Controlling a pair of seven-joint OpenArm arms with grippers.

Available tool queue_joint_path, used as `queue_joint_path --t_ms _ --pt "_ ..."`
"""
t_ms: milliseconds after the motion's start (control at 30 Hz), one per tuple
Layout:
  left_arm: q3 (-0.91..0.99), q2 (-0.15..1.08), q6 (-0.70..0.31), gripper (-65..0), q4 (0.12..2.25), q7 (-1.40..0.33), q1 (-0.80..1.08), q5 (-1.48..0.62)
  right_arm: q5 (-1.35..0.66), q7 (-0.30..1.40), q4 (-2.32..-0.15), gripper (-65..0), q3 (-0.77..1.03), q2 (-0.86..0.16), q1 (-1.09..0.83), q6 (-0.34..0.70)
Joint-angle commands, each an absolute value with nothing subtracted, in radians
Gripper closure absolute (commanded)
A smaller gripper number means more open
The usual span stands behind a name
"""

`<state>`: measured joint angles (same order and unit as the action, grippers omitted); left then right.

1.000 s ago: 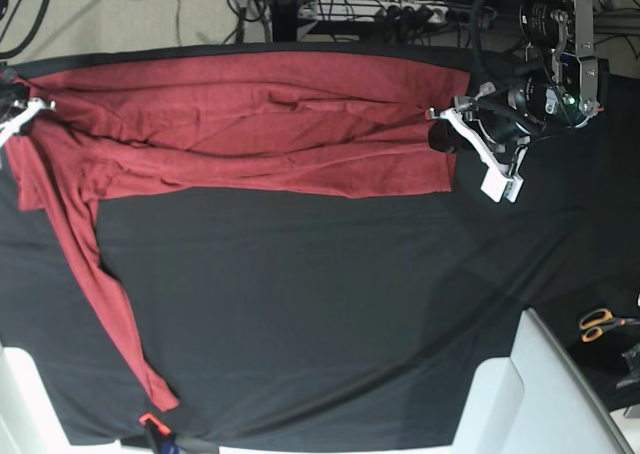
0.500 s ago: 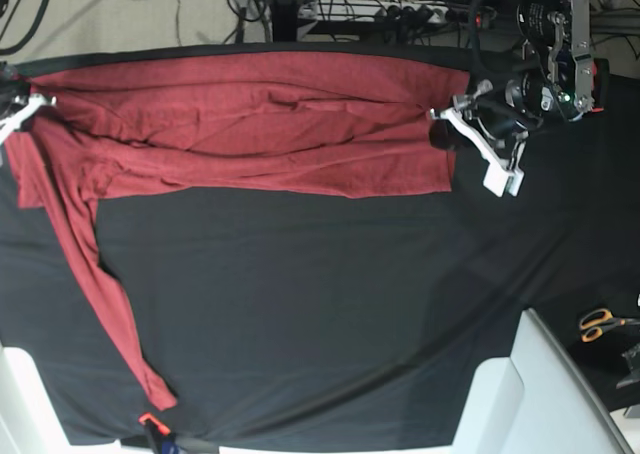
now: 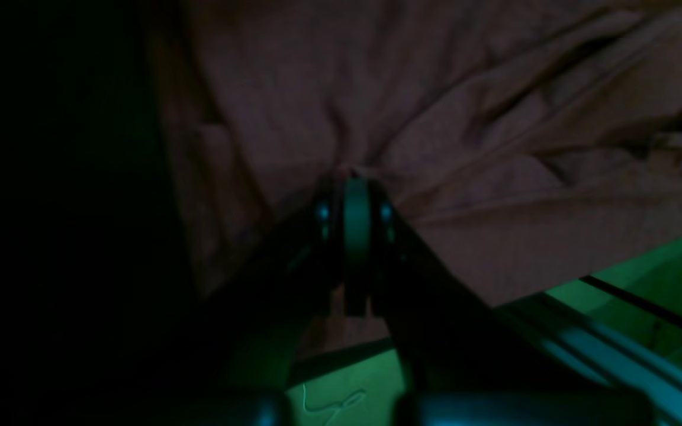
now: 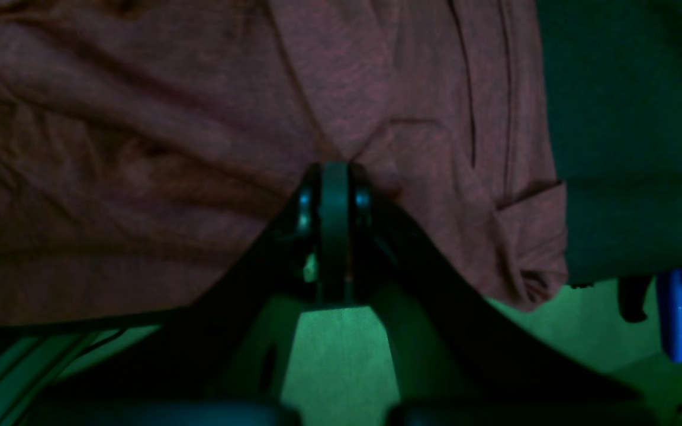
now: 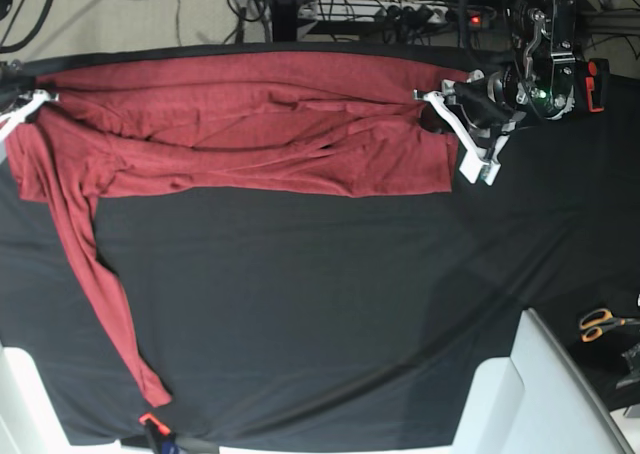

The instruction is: Fold the T-shirt properly

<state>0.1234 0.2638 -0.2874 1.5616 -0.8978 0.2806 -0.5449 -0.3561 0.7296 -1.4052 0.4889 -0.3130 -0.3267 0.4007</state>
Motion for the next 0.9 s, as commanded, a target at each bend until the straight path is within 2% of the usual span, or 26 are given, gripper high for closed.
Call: queue_joint_path --t_ms 0,500,633,767,867 --pt "0.13 0.277 -0.294 0.0 1.575 -0.871 0.274 -0.547 -0.355 0.719 -1.414 -0.2 0.495 -0.334 -0.325 0.397" --pt "0.125 0.283 -0.294 0.0 1.549 -0.858 0.274 -0.542 -0.355 0.691 -1.33 -1.1 0.498 -0.335 -0.294 0.395" --pt "0.125 0.283 -0.294 0.0 1.549 -0.862 0.274 -0.542 -0.355 0.673 -1.337 -7.1 0.499 -0.335 -0.297 0.395" --pt "0.125 0.283 -0.294 0.0 1.549 -0.862 0.274 -0.542 -0.357 0.69 -1.406 -18.6 0.507 -0.335 -0.314 0.395" --pt "0.125 0.282 -0.294 0.0 1.549 -0.862 0.274 -0.542 -0.357 0.688 -1.501 -20.3 0.576 -0.325 -0.328 0.4"
